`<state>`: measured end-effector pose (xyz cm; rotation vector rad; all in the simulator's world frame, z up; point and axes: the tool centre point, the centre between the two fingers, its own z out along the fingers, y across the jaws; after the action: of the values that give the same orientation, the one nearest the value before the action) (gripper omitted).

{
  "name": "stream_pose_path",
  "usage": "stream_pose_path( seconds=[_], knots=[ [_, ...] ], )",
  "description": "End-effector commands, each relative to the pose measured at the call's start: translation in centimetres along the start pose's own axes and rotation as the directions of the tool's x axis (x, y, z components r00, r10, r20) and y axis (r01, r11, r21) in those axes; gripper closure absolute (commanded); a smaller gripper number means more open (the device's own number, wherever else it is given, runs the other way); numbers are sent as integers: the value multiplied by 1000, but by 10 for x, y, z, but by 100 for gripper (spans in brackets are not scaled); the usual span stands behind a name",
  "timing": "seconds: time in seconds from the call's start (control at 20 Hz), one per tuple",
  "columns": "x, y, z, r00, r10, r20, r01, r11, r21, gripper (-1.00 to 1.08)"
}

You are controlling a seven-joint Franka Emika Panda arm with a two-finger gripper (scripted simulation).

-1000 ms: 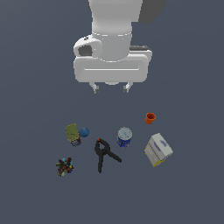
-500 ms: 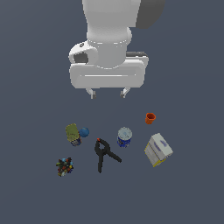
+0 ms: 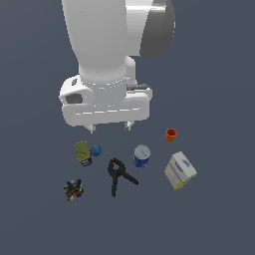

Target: Pick up a designated object from a clutter of objects.

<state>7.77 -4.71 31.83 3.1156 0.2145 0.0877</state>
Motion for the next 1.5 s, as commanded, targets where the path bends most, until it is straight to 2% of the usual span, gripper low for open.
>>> stream_pose_path(
  seconds=[0.0, 0.7, 1.1, 1.45],
  knots=[
    [12, 15, 15, 1000, -31, 6, 31, 1000, 1, -92],
    [57, 106, 121, 978, -208, 32, 208, 978, 16, -92],
    [63, 151, 182, 955, -295, 40, 294, 955, 29, -92],
    [62, 173, 214, 941, -337, 43, 335, 941, 37, -92]
  ],
)
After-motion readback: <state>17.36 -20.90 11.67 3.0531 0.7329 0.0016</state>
